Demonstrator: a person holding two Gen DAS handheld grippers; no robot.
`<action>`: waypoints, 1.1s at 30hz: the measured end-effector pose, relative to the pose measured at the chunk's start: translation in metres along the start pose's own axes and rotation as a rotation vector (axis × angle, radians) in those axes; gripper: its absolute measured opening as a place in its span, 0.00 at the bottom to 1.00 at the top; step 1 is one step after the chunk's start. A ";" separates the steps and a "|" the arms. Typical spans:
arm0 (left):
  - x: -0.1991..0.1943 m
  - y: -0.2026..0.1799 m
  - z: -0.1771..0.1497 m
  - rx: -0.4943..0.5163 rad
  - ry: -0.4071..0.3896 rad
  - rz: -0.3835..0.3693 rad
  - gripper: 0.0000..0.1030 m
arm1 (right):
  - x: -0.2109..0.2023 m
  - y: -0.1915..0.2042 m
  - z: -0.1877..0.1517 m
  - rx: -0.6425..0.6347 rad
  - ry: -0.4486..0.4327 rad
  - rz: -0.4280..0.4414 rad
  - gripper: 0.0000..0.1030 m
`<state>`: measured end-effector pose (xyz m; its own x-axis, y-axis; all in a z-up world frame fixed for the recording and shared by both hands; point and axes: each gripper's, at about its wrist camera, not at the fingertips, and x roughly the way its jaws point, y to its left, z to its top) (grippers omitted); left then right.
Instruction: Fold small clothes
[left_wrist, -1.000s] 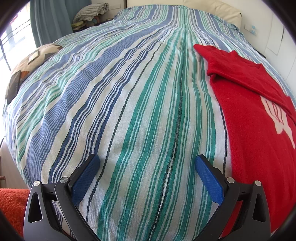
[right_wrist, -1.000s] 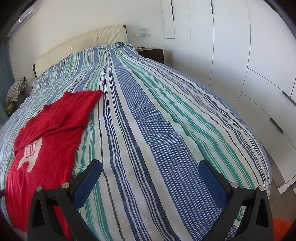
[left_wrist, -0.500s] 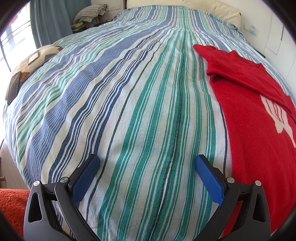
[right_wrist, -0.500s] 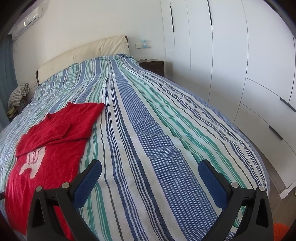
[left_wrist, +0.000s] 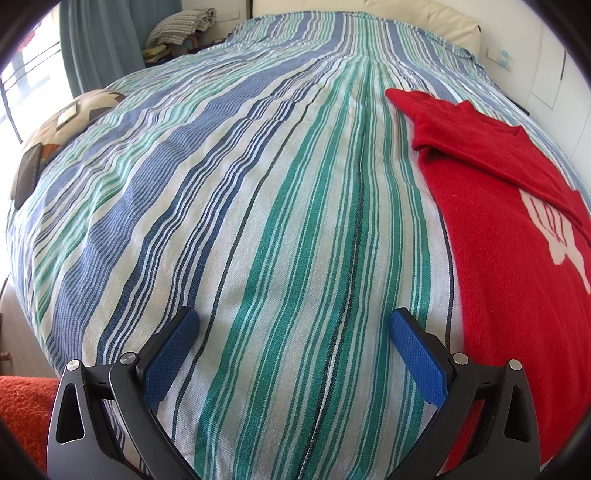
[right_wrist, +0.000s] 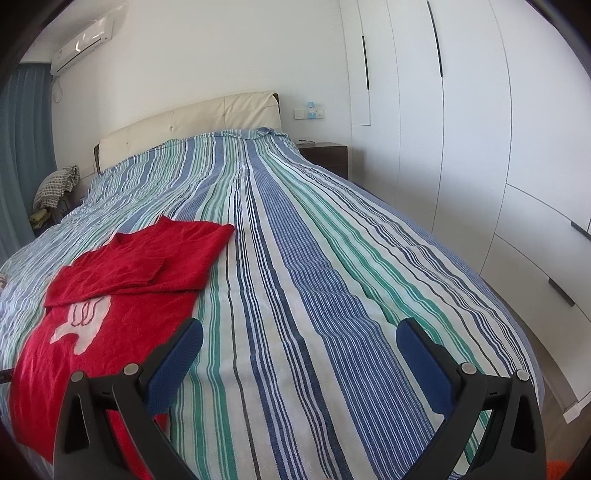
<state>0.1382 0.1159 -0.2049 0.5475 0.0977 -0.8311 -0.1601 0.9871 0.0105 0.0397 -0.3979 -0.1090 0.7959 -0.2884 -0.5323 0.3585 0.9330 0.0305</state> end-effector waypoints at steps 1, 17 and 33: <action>0.000 0.000 0.000 0.000 0.000 0.000 1.00 | 0.001 0.001 0.000 -0.003 0.003 0.001 1.00; 0.000 0.000 -0.001 0.000 -0.001 0.000 1.00 | 0.005 -0.011 -0.001 0.044 0.037 -0.023 1.00; 0.000 -0.001 -0.001 0.000 -0.003 0.001 1.00 | 0.010 -0.009 -0.003 0.029 0.056 -0.022 1.00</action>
<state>0.1375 0.1146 -0.2054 0.5495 0.0990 -0.8296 -0.1606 0.9870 0.0114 0.0427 -0.4079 -0.1171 0.7597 -0.2955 -0.5792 0.3900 0.9199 0.0423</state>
